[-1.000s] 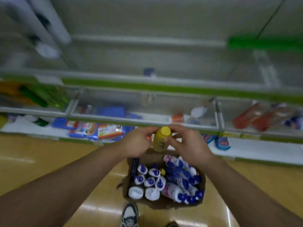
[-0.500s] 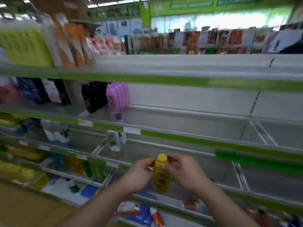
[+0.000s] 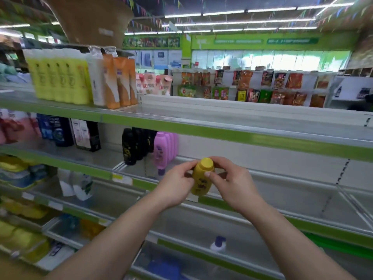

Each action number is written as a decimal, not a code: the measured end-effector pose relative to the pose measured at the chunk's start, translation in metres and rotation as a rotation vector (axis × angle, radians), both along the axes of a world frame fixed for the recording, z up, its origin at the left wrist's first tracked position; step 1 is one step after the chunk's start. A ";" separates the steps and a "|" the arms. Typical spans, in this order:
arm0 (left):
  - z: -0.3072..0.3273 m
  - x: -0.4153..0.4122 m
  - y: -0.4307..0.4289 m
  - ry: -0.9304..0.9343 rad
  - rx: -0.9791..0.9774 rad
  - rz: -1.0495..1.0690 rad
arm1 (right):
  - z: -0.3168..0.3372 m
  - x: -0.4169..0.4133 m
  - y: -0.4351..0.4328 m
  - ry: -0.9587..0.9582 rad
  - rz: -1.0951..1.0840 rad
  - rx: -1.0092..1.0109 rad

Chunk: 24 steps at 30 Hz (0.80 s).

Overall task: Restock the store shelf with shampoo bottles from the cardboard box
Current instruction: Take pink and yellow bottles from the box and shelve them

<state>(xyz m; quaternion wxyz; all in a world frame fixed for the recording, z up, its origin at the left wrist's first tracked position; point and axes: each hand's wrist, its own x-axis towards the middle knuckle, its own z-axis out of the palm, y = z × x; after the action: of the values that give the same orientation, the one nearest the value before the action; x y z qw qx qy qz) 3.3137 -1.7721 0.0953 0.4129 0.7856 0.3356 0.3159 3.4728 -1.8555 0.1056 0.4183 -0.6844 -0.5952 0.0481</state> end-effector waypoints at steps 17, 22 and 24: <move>-0.047 0.068 0.232 -0.159 -0.187 0.039 | 0.012 0.027 0.234 -0.025 -0.153 -0.533; -0.056 0.086 0.234 -0.116 -0.091 0.198 | -0.011 0.050 0.292 0.148 -0.096 -0.609; -0.062 0.091 0.235 -0.129 -0.077 0.234 | -0.016 0.051 0.303 0.164 -0.091 -0.595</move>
<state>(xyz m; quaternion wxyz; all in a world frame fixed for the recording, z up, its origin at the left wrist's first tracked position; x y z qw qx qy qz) 3.4049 -1.5370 0.0332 0.4239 0.7027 0.4094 0.3986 3.5234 -1.5521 0.0900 0.2479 -0.7966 -0.4880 0.2564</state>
